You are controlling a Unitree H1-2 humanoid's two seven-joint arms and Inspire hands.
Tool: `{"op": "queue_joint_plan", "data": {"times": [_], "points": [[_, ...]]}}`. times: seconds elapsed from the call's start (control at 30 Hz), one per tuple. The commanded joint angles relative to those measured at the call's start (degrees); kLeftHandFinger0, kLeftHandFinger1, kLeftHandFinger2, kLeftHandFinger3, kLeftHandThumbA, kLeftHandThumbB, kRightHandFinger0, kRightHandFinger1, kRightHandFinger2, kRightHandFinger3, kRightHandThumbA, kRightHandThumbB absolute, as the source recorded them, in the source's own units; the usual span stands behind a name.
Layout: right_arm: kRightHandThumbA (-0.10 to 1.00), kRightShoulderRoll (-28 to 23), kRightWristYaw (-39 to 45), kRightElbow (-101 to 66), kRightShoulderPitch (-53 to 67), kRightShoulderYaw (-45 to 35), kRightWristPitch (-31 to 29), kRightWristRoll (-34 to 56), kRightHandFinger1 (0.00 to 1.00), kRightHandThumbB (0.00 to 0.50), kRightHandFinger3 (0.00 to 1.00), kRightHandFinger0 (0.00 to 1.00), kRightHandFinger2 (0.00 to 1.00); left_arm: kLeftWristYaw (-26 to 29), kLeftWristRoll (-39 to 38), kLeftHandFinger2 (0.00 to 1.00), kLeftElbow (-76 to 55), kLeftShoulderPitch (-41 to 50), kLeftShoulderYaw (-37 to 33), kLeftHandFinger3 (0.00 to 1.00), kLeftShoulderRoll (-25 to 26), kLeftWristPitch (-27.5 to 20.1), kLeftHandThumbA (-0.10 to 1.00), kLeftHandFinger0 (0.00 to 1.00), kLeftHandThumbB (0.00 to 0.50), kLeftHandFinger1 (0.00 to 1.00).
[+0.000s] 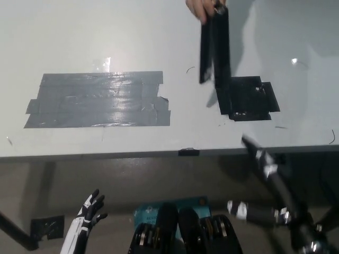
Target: A person hands a stapler to the robot and the robot grabs it with its right hand and places it on the desk infront of it
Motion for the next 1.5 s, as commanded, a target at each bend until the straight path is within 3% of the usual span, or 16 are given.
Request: {"op": "queue_joint_plan", "data": {"times": [0.0,0.1,0.37,0.5,0.77,1.47], "points": [[1.0,1.27,-0.58,-1.82,-4.9,-1.65,5.86,-0.99,1.0,0.305,1.0,1.0,1.0,-0.19,0.06,1.0,-1.4,1.54,-0.07,1.0,0.25,-2.29,1.0,0.9,0.423,1.0],[1.0,2.01,-0.67,1.51,-9.97,-1.78,8.21,-2.48,1.0,0.295,1.0,1.0,1.0,-0.04,0.38,1.0,-1.68,1.68,-0.09,1.0,0.17,-1.98,1.0,0.89,0.439,1.0],[1.0,3.22,-3.08,13.93,-19.03,-2.3,6.67,-4.54,1.0,0.267,1.0,1.0,1.0,0.26,0.78,1.0,-2.31,2.69,-0.19,1.0,-0.24,-2.0,1.0,0.87,0.458,1.0],[1.0,3.08,-4.37,21.37,-22.78,-3.24,5.05,-4.26,1.0,0.287,1.0,1.0,1.0,0.73,1.33,1.0,-1.91,1.87,-0.07,1.0,-0.41,-2.44,1.0,0.83,0.454,1.0],[1.0,2.68,-6.27,30.94,-27.35,-4.51,3.42,-4.08,1.0,0.291,1.0,1.0,1.0,0.01,0.98,1.0,-1.73,1.68,-0.22,1.0,-0.33,-2.01,1.0,0.86,0.468,1.0],[1.0,3.5,-7.8,37.08,-37.1,-4.07,4.67,-4.62,1.0,0.34,1.0,1.0,1.0,-0.55,1.02,1.0,-2.27,0.57,-0.38,1.0,0.12,-1.58,1.0,0.86,0.464,1.0]]}}
